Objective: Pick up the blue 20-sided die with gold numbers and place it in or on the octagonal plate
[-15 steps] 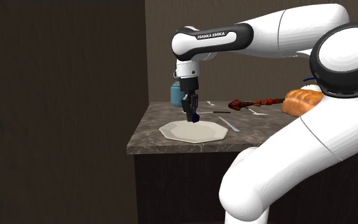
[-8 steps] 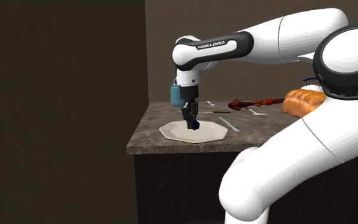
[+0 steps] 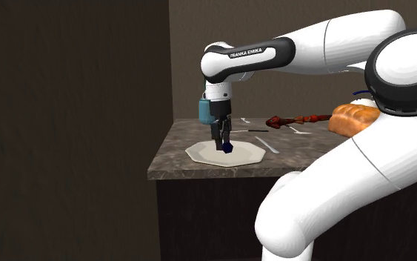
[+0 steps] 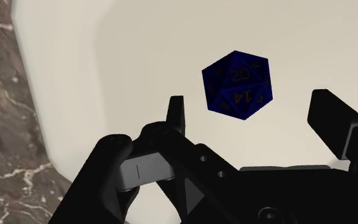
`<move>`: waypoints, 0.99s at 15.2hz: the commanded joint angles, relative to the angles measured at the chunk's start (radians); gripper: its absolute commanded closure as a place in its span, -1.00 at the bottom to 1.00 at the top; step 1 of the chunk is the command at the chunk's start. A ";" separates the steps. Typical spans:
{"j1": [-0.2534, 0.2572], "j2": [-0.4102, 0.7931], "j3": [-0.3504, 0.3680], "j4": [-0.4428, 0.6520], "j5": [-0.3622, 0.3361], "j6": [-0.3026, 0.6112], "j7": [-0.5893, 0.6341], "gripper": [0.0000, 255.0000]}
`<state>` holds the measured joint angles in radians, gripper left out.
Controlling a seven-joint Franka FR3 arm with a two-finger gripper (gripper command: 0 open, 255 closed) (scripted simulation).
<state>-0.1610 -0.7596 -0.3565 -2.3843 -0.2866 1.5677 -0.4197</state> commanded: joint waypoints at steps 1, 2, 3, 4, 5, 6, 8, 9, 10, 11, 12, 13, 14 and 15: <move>0.000 0.000 0.000 0.000 0.000 0.000 0.000 -1.00; 0.000 0.000 0.000 0.000 0.000 0.000 0.000 -1.00; 0.000 0.000 0.000 0.000 0.000 0.000 0.000 -1.00; 0.000 0.000 0.000 0.000 0.000 0.000 0.000 -1.00; 0.004 0.009 0.006 0.038 0.007 -0.029 -0.002 -1.00; 0.008 0.019 0.013 0.077 0.014 -0.058 -0.005 -1.00; 0.014 0.040 0.022 0.149 0.025 -0.110 -0.009 -1.00; 0.014 0.040 0.022 0.149 0.025 -0.110 -0.009 -1.00; 0.014 0.040 0.022 0.149 0.025 -0.110 -0.009 -1.00; 0.014 0.040 0.022 0.149 0.025 -0.110 -0.009 -1.00; 0.014 0.040 0.022 0.149 0.025 -0.110 -0.009 -1.00; 0.014 0.040 0.022 0.149 0.025 -0.110 -0.009 -1.00; 0.014 0.040 0.022 0.149 0.025 -0.110 -0.009 -1.00; 0.014 0.040 0.022 0.149 0.025 -0.110 -0.009 -1.00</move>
<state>-0.1473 -0.7196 -0.3342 -2.2354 -0.2617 1.4581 -0.4289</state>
